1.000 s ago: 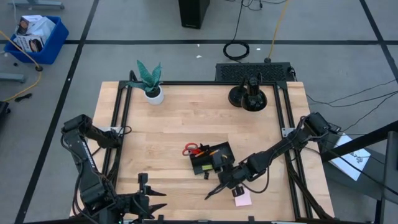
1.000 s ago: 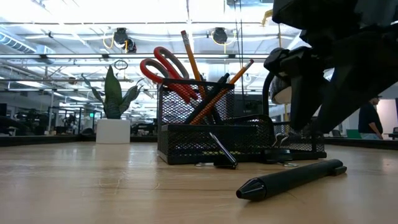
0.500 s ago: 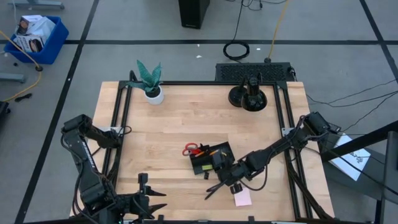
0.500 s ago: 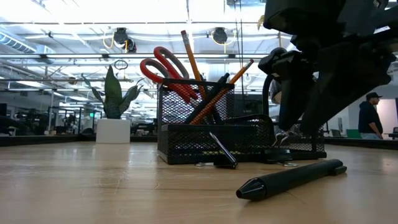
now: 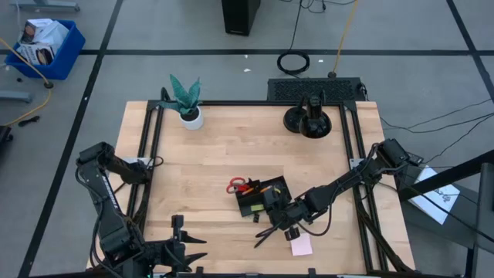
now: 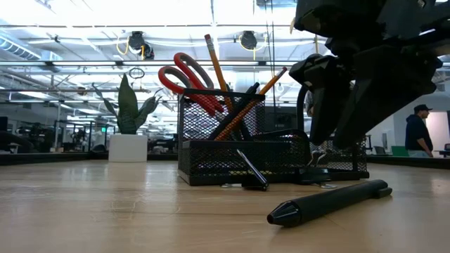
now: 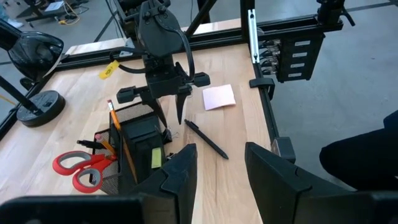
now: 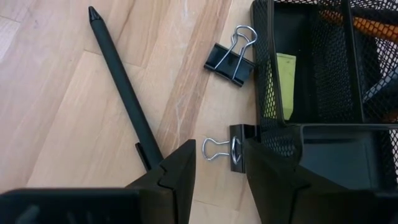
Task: Pick and place office supplies into organizer
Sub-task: Put the middle black binder clip into the black desk organizer
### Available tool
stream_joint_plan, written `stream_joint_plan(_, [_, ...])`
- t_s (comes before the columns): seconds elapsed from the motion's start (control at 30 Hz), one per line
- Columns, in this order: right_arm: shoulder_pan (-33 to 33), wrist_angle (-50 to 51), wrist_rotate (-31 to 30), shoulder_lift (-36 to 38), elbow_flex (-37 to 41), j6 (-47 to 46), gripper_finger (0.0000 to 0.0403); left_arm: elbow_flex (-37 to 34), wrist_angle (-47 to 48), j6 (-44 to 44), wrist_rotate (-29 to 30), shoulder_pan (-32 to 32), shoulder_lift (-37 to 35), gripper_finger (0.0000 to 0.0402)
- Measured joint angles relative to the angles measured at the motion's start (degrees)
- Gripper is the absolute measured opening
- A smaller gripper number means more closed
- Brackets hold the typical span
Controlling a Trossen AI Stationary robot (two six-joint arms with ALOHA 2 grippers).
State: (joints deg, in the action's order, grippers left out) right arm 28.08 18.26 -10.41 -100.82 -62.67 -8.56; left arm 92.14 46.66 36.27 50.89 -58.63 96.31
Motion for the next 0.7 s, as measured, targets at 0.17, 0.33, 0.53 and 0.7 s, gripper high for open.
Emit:
stream_joint_plan(0.17, [0.0, 0.0, 0.0, 0.0, 0.0, 0.2, 0.013, 0.0, 0.0, 0.0, 0.0, 0.0, 0.0, 0.0141])
stream_joint_plan(0.33, [0.0, -1.7, 0.0, 0.0, 1.9, -0.5, 0.013, 0.0, 0.0, 0.0, 0.0, 0.0, 0.0, 0.0141])
stream_joint_plan(0.53, [0.0, -4.8, -0.1, 0.0, 4.0, -0.9, 0.013, 0.0, -0.1, 0.0, 0.0, 0.0, 0.0, 0.0141])
stream_joint_plan(0.7, [0.0, -5.0, -0.1, 0.0, 4.0, -0.4, 0.013, 0.0, -0.1, 0.0, 0.0, 0.0, 0.0, 0.0141])
